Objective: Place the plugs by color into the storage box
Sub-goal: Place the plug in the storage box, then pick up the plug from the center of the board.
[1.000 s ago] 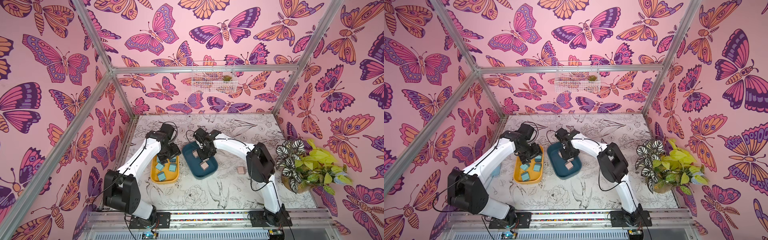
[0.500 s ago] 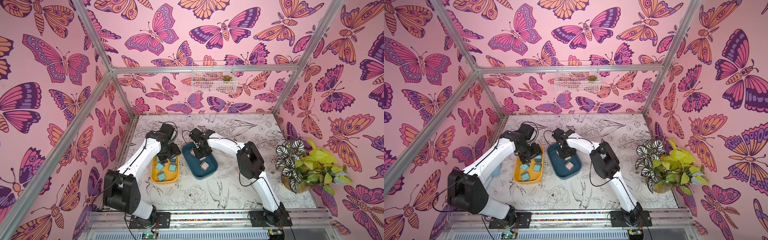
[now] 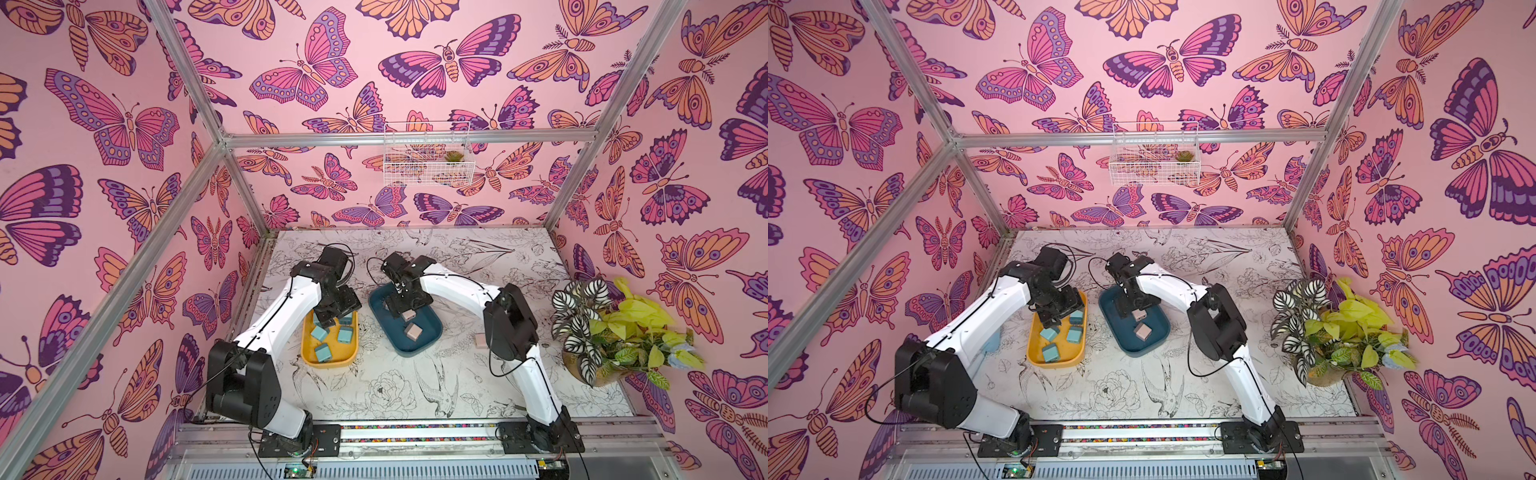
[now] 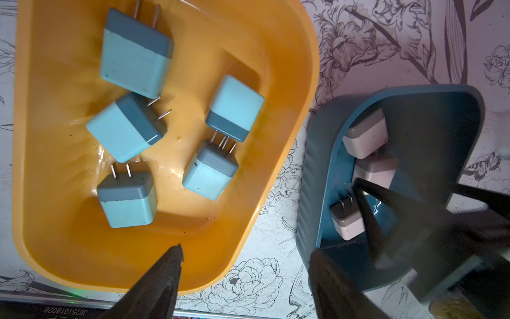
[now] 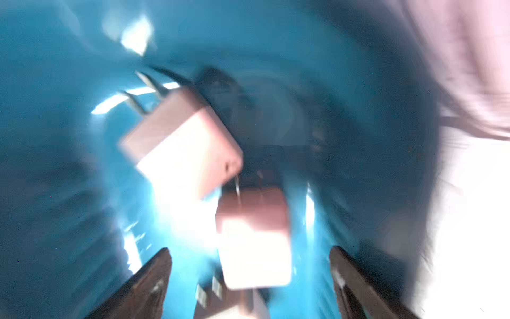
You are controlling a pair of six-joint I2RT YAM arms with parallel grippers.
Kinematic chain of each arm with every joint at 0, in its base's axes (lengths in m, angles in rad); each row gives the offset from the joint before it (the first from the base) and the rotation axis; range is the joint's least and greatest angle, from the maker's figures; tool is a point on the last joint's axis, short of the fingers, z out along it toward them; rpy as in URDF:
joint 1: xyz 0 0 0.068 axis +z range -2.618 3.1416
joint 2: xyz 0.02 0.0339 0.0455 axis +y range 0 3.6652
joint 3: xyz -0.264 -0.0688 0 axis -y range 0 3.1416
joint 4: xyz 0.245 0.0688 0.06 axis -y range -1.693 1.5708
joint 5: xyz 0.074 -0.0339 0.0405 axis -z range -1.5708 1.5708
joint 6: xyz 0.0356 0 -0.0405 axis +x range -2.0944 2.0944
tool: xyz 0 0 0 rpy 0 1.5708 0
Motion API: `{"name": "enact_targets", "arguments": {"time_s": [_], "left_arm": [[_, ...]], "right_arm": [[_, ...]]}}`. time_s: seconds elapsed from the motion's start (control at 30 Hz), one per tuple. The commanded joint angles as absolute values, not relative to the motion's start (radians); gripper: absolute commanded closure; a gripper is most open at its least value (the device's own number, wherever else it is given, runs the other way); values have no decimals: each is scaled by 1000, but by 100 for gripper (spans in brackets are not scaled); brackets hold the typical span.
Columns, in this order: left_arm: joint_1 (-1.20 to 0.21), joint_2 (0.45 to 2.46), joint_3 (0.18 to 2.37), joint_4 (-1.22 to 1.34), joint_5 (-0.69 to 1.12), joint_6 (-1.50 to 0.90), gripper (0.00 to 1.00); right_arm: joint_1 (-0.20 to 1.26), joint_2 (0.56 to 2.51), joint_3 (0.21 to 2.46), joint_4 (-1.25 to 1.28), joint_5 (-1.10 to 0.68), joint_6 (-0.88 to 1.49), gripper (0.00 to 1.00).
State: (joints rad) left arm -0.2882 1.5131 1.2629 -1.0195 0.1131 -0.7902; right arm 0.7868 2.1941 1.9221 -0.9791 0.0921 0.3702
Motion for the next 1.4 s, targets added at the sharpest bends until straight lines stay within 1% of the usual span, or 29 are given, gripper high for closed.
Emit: {"name": "enact_targets", "arguments": {"time_s": [0.0, 0.1, 0.2, 0.33, 0.43, 0.63, 0.77, 0.93, 1.07, 1.37], "left_arm": [[-282, 1505, 1246, -1027, 120, -788, 25], [-282, 1510, 1248, -1020, 124, -787, 25], [-283, 1509, 1247, -1017, 126, -788, 25], [-285, 1514, 1243, -1011, 133, -791, 25], [-284, 1511, 1242, -1010, 132, -793, 25], [-285, 1515, 1241, -1010, 136, -792, 25], [-287, 1516, 1244, -1010, 138, -790, 25], [-287, 1517, 1246, -1009, 138, -793, 25], [-288, 1518, 1244, -1009, 138, -793, 25], [-288, 1518, 1243, -1009, 137, -797, 25]], "right_arm": [[771, 2011, 1926, -1065, 151, 398, 9], [745, 1911, 1860, -1107, 182, 428, 8], [696, 1806, 1722, -1123, 177, 473, 8], [617, 1665, 1468, -1072, 163, 527, 9], [563, 1582, 1319, -1051, 157, 553, 9], [459, 1467, 1080, -957, 71, 620, 9], [433, 1469, 988, -899, 35, 643, 13], [430, 1523, 942, -823, 0, 650, 25], [429, 1564, 942, -774, -20, 646, 32], [425, 1698, 1005, -748, -37, 628, 33]]}}
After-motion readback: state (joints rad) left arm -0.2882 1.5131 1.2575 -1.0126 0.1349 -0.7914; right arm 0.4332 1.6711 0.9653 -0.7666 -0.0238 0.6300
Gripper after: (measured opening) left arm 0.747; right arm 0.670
